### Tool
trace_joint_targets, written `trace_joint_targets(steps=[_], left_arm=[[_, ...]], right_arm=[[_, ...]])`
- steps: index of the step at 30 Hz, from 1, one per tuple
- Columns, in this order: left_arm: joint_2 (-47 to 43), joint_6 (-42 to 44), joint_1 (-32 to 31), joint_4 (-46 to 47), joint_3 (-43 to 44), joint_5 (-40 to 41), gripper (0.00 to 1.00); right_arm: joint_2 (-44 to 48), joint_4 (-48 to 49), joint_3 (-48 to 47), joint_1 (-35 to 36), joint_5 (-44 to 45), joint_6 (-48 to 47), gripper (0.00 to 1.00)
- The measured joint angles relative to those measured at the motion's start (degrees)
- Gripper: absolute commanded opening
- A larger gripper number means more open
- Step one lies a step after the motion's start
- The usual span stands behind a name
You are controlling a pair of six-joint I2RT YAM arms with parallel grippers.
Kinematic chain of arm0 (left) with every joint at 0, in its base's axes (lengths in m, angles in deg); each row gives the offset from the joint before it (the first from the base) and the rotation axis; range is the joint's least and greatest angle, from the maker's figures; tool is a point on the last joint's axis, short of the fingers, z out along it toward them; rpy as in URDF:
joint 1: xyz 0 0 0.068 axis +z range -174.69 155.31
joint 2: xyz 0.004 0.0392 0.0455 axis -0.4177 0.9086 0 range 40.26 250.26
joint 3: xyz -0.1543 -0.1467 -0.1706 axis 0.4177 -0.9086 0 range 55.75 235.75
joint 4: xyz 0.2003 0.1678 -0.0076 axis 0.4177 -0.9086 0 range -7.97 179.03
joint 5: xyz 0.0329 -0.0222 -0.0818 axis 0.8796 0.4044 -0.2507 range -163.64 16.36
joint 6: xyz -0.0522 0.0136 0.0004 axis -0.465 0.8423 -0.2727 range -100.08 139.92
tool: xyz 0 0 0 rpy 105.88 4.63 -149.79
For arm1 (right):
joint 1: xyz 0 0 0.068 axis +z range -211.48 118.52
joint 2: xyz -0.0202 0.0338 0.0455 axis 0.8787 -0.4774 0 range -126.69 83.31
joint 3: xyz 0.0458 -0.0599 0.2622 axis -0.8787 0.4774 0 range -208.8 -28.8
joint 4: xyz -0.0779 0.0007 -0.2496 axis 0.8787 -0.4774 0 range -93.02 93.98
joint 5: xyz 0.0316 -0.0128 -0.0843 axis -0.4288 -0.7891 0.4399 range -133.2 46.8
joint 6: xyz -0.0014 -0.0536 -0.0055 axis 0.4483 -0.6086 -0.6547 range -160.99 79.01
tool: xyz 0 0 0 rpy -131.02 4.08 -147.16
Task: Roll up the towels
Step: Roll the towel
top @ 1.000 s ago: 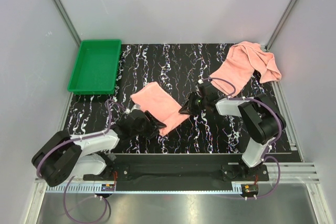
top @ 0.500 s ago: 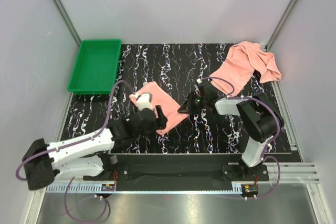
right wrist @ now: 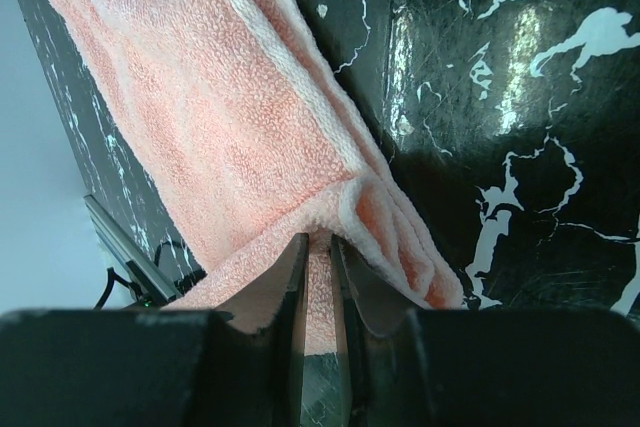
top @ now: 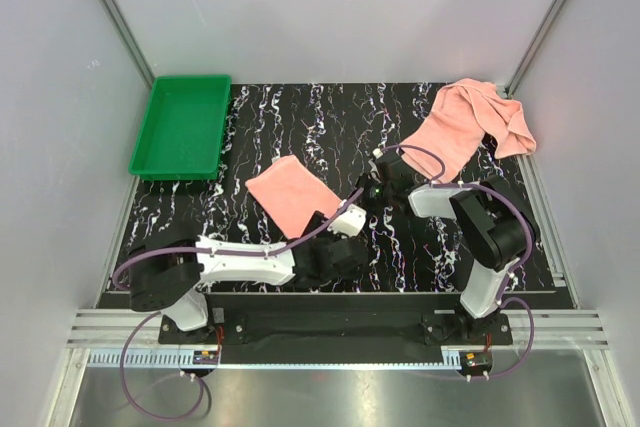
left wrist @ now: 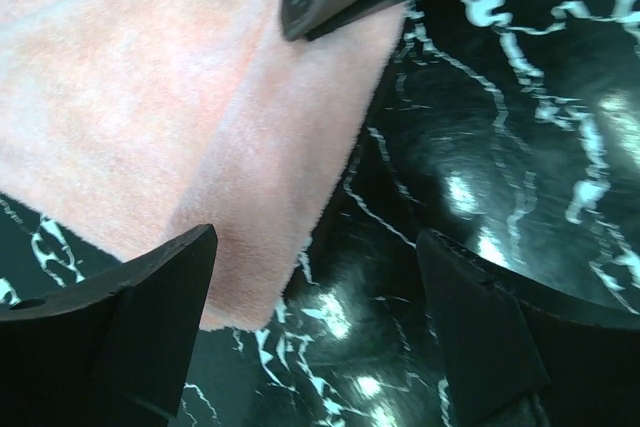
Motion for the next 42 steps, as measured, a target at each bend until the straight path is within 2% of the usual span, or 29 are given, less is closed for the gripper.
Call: trace_joint_targets(steps=[8,18,22,25,26,29,30,33,35,36,37,38,39,41,42], left_arm=[[4.42,-0.11,0.13,0.28,-1.03,6.97,0.92],[5.01,-7.34,0.28,-1.99,-4.02,7.19,0.88],[4.94,-10.73,0.28,-0.98,-5.46,7.89,0.84],[4.94,-12.15,0.28,0.15,-6.05,7.93,0.75],[4.96,-12.48,0.28,0.59,-6.21,7.87,0.65],[5.53,-13.38,0.28,1.68,-6.47,7.63,0.5],[5.79,-13.53,0.28,1.95,-6.47,7.63,0.39],[6.32,-13.6,0.28,2.45,-6.49,7.69,0.25],[6.32,-13.38,0.28,2.43,-6.58,7.63,0.2],[6.29,-13.38,0.28,2.51,-6.58,7.61,0.1],[6.29,-13.25,0.28,2.56,-6.58,7.52,0.07],[6.25,-13.09,0.28,2.71,-6.64,7.37,0.01],[6.12,-13.0,0.28,2.82,-6.75,7.19,0.0],[5.49,-12.81,0.39,3.23,-7.15,6.32,0.0],[5.09,-12.55,0.5,3.5,-7.32,5.6,0.0]], right_arm=[[-0.83,0.57,-0.22,0.0,-0.98,-0.02,0.21],[-1.7,0.33,-1.2,0.0,-1.49,-0.02,0.21],[-2.45,0.31,-1.99,0.0,-1.79,-0.02,0.21],[-2.89,-0.04,-2.69,0.0,-1.97,-0.09,0.21],[-2.93,-0.31,-2.93,0.0,-1.97,-0.2,0.21],[-2.97,-1.55,-3.58,0.0,-1.88,-0.66,0.21],[-2.97,-2.14,-3.91,0.0,-1.84,-0.9,0.21],[-2.97,-3.58,-4.63,-0.04,-1.46,-1.62,0.21],[-2.93,-4.57,-5.01,-0.22,-1.42,-2.19,0.23],[-2.8,-5.09,-5.07,-0.39,-1.44,-2.45,0.24],[-2.4,-6.12,-5.11,-0.74,-1.44,-2.82,0.26],[-1.92,-7.17,-5.11,-1.11,-1.38,-3.19,0.32],[-1.18,-8.7,-5.14,-1.7,-1.14,-3.65,0.37],[0.85,-12.92,-5.35,-3.3,0.28,-5.07,0.53],[2.12,-15.5,-5.6,-4.31,1.18,-5.99,0.68]])
